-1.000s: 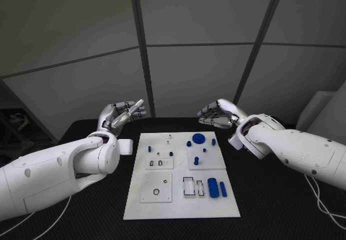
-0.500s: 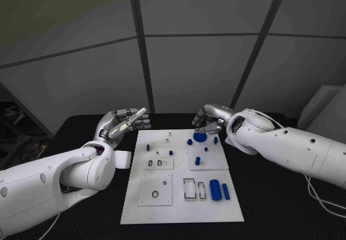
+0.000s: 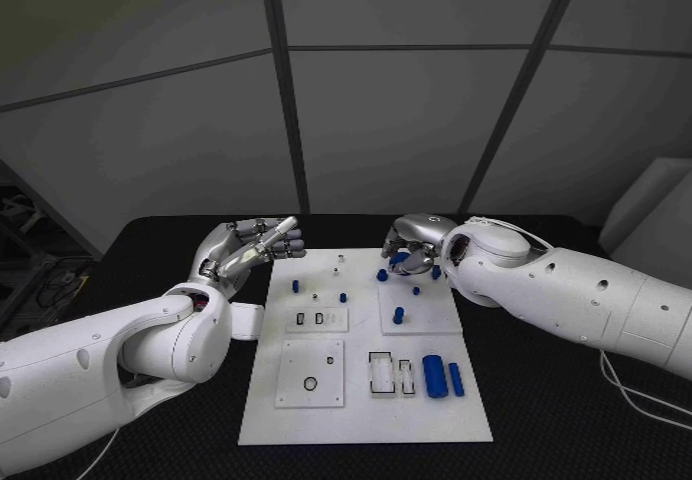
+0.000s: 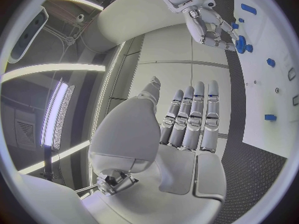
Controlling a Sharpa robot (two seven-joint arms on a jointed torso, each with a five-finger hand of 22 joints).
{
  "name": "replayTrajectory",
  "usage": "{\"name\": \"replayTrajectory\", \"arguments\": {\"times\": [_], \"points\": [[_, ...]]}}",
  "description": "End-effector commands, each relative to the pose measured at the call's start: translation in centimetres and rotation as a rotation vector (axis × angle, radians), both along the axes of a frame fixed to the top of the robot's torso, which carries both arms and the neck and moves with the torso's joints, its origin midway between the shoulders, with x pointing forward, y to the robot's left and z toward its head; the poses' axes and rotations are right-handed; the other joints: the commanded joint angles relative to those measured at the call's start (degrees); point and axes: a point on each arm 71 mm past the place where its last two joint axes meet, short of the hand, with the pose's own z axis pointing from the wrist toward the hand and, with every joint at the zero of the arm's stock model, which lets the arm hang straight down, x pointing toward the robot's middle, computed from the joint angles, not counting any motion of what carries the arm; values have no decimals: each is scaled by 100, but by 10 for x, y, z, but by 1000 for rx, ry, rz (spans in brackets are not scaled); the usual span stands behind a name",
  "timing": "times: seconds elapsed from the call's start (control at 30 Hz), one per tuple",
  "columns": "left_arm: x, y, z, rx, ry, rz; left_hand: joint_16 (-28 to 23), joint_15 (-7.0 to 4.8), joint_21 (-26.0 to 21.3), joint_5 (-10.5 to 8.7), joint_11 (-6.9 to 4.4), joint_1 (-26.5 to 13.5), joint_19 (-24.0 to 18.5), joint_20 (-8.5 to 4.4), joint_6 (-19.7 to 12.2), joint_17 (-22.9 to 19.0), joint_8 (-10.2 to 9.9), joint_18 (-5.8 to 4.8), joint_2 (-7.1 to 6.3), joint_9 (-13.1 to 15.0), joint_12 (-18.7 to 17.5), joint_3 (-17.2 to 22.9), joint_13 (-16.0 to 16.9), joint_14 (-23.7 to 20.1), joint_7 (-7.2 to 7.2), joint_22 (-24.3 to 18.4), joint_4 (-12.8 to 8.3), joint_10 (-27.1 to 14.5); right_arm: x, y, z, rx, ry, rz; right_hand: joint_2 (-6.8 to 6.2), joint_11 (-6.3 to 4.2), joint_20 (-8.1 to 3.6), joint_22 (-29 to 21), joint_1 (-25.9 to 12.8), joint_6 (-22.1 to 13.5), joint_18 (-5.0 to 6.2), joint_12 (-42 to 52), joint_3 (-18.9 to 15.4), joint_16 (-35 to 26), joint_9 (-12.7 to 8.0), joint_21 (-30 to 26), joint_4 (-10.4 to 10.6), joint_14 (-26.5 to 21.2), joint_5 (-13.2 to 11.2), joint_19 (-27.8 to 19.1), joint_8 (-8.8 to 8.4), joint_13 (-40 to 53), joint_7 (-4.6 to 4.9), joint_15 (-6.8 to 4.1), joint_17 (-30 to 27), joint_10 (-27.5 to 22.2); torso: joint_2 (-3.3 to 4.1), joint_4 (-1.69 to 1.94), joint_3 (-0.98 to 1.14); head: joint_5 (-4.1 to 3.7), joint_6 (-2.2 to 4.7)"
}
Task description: Assemble the parts on the task board
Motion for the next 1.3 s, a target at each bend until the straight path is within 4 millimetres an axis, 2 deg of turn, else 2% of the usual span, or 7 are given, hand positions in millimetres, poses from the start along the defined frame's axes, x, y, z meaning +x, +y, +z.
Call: {"name": "replayTrajectory", "arguments": {"times": [0.03,0.27,0.47,0.63,0.93,1.3], "points": [[-1,-3,3,-5,-14,-30,-36,28,16,-35,27,-3,43,0,14,6,-46,34,44,-8,-46,-2,-10,16,30,-6,-37,18,1,3,-1,-60,6,2,-15,-6,1,82,53,-55,-53,20,3,90,3,59,37,190,-40,65,-32,10,9,53,83,-40,43,9,-3,-7,-10],[-1,-4,3,-6,-14,-32,-44,31,13,-36,30,-8,40,1,11,8,-52,33,45,-8,-53,-6,-11,14,33,-8,-38,15,2,9,-2,-65,8,11,-13,-8,6,203,65,-80,-72,30,9,211,2,139,43,191,-42,112,-34,18,1,55,203,-27,66,16,-9,-10,-39],[-1,-3,3,-5,-13,-30,-59,35,8,-36,38,-17,36,3,5,13,-66,32,53,-9,-69,-13,-12,11,43,-13,-39,6,2,15,-3,-69,15,20,-11,-10,8,227,73,-95,-74,35,15,235,1,157,44,186,-42,116,-36,22,-3,55,216,-18,73,5,-1,28,-66],[0,-1,3,-3,-13,-26,-64,37,6,-36,40,-20,36,4,2,14,-71,32,56,-9,-75,-14,-12,11,46,-14,-40,2,4,17,-5,-78,22,15,5,-15,8,263,96,-117,-79,44,42,273,-1,183,40,179,-42,122,-39,27,-12,53,247,3,76,6,-3,17,-65],[0,0,3,-2,-12,-26,-70,38,4,-35,43,-24,35,5,0,17,-77,32,64,-9,-82,-15,-12,11,48,-16,-40,-1,5,19,-7,-89,29,10,26,-24,7,322,109,-126,-88,61,76,317,0,221,46,173,-43,143,-34,37,-15,48,284,49,83,5,-1,7,-105],[1,0,3,-2,-10,-25,-76,40,3,-35,44,-30,35,6,-2,21,-83,32,76,-9,-89,-16,-12,13,50,-18,-37,-4,5,22,-10,-106,52,20,58,-49,-3,473,124,-71,-112,99,163,441,16,314,62,176,-50,209,-5,58,-17,32,405,180,87,5,-4,28,-132]]}}
